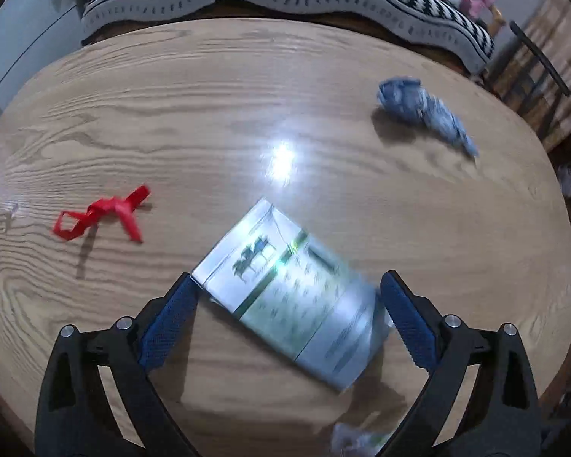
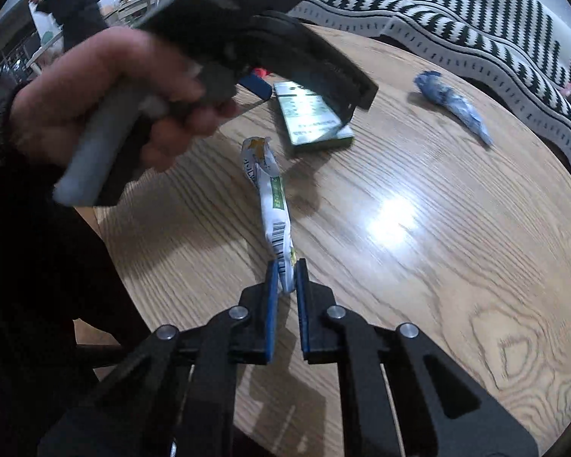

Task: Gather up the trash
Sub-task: 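Grasp the white-green wrapper with the right tool while the left grasps the cigarette box, then carry the wrapper and cigarette box over the trash bin with both tools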

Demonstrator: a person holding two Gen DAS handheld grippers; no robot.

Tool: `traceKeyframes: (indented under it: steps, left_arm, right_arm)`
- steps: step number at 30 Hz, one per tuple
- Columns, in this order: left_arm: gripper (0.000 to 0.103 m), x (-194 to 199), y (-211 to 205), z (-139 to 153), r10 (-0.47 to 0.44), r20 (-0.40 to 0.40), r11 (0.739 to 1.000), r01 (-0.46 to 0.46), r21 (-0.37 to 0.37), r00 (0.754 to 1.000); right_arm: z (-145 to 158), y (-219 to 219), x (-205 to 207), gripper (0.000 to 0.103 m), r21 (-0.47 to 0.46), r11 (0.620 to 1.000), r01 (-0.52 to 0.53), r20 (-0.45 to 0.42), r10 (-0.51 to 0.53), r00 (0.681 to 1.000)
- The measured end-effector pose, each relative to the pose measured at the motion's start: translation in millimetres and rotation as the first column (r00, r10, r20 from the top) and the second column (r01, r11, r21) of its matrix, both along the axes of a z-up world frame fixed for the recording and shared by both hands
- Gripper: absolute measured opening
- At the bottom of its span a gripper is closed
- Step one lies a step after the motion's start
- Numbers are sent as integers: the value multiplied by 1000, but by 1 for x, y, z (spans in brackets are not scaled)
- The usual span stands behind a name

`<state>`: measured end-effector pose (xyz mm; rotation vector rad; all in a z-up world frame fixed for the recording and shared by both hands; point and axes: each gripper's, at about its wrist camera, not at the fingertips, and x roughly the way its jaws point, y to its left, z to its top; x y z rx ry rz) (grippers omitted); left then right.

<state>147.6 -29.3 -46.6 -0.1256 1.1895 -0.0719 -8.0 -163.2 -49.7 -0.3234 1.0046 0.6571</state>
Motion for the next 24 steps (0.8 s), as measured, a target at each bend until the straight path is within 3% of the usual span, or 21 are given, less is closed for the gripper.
traceKeyframes:
  steps: [2, 8, 10, 11, 16, 19, 22, 24]
  left_arm:
    - [94, 8, -9, -1, 14, 8, 1000, -14, -6, 1000]
    - [92, 2, -52, -9, -26, 50, 988, 18, 151, 998]
    - [76, -5, -61, -5, -57, 86, 987, 43, 154, 995]
    - [57, -8, -65, -1, -76, 100, 986, 60, 158, 992]
    - [57, -20, -83, 2, -122, 106, 979, 102, 177, 987]
    - [56, -32, -104, 11, -171, 118, 978, 154, 139, 978]
    - [56, -48, -139, 26, -257, 160, 964, 241, 111, 953]
    - [56, -67, -172, 39, -331, 193, 943, 318, 94, 924]
  right_arm:
    - [3, -10, -5, 10, 8, 1000, 21, 2, -21, 1000]
    - [6, -39, -14, 10, 3, 996, 87, 4, -87, 996]
    - [8, -51, -14, 10, 4, 992, 124, 8, -124, 992]
    - [11, -56, -20, 10, 10, 990, 139, 6, -139, 990]
    - [21, -102, -25, 10, 34, 958, 284, 6, -284, 959]
    - [26, -140, -33, 10, 47, 913, 406, 2, -406, 914]
    - [32, -190, -46, 10, 63, 836, 545, 6, -547, 837]
    - [36, -224, -60, 10, 69, 778, 624, 21, -627, 779]
